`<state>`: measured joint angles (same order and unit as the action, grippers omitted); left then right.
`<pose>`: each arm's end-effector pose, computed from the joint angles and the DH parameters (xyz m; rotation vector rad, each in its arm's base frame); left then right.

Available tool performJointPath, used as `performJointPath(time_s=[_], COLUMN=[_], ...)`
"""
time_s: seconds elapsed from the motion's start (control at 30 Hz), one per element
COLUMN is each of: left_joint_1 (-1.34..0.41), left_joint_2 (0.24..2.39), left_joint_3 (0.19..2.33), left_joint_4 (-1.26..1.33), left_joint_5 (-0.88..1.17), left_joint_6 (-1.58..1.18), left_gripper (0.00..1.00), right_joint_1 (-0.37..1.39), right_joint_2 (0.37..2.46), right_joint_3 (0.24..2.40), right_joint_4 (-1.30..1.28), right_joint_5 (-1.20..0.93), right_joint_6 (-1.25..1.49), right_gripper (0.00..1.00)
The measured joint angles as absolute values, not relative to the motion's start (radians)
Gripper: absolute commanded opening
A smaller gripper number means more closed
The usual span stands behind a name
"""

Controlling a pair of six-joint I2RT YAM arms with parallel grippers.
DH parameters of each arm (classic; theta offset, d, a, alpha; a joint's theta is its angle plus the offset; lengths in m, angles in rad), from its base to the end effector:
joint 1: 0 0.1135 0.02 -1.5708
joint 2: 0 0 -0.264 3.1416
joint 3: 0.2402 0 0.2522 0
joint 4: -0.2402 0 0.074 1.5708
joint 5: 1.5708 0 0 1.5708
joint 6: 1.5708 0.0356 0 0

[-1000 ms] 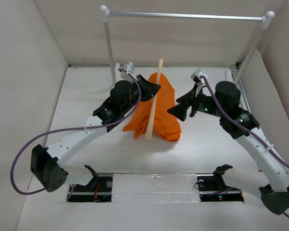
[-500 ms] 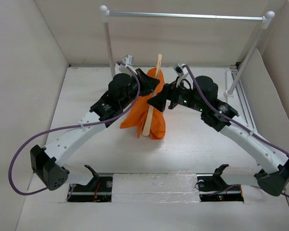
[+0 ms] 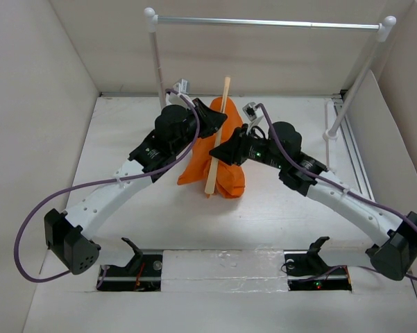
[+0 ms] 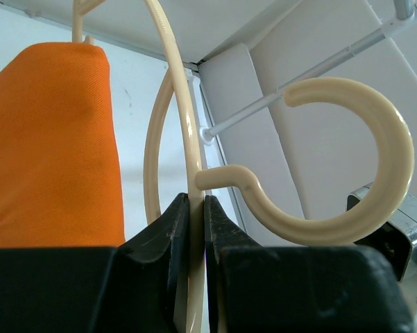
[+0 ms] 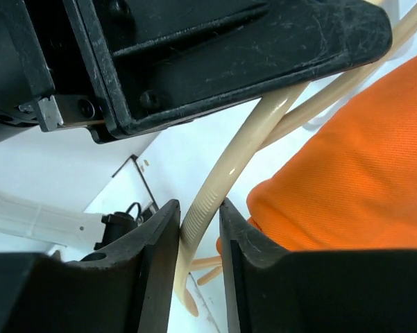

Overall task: Place the trousers on the hanger
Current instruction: Hang the hanger with trousers onto the clothesline

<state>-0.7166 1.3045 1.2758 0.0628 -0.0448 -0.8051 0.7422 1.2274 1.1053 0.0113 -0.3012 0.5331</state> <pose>0.2322 -0.2002 0.4249 -0.1117 1.6543 -1.1558 0.2058 0.2030 0.3799 -0.4335 1.7753 1.1855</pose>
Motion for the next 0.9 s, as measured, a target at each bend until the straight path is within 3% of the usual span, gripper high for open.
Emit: performJointPath(time_s=[0.1, 0.13, 0.23, 0.4, 0.5, 0.53, 0.57, 0.63, 0.9], left_joint_1=[-0.709, -0.704, -0.692, -0.684, -0.672, -0.667, -0.660, -0.646, -0.644], left_joint_2=[1.304, 1.304, 1.303, 1.296, 1.288, 1.285, 1.281, 1.277, 1.254], left_joint_3=[1.275, 1.275, 1.275, 1.252, 1.250, 1.251, 1.253, 1.271, 1.425], left_joint_4=[0.063, 0.063, 0.068, 0.128, 0.130, 0.131, 0.126, 0.117, 0.140], left_joint_5=[-0.047, -0.047, -0.053, -0.061, -0.045, -0.033, -0.025, -0.004, 0.068], left_joint_6=[-0.803, -0.802, -0.800, -0.793, -0.793, -0.794, -0.789, -0.782, -0.723], left_gripper=[0.00, 0.00, 0.00, 0.00, 0.30, 0.46, 0.51, 0.60, 0.66], right_joint_1=[0.736, 0.734, 0.714, 0.678, 0.672, 0.669, 0.661, 0.622, 0.438], right_joint_2=[1.245, 1.252, 1.273, 1.298, 1.282, 1.273, 1.263, 1.249, 1.241], right_joint_3=[1.102, 1.102, 1.101, 1.089, 1.090, 1.094, 1.103, 1.126, 1.194], right_joint_4=[0.054, 0.068, 0.089, 0.136, 0.133, 0.115, 0.094, 0.052, -0.047], right_joint_5=[-0.329, -0.340, -0.375, -0.421, -0.422, -0.422, -0.418, -0.416, -0.457], right_joint_6=[0.546, 0.549, 0.587, 0.626, 0.627, 0.626, 0.629, 0.634, 0.648], right_gripper=[0.28, 0.18, 0.00, 0.00, 0.00, 0.00, 0.00, 0.00, 0.00])
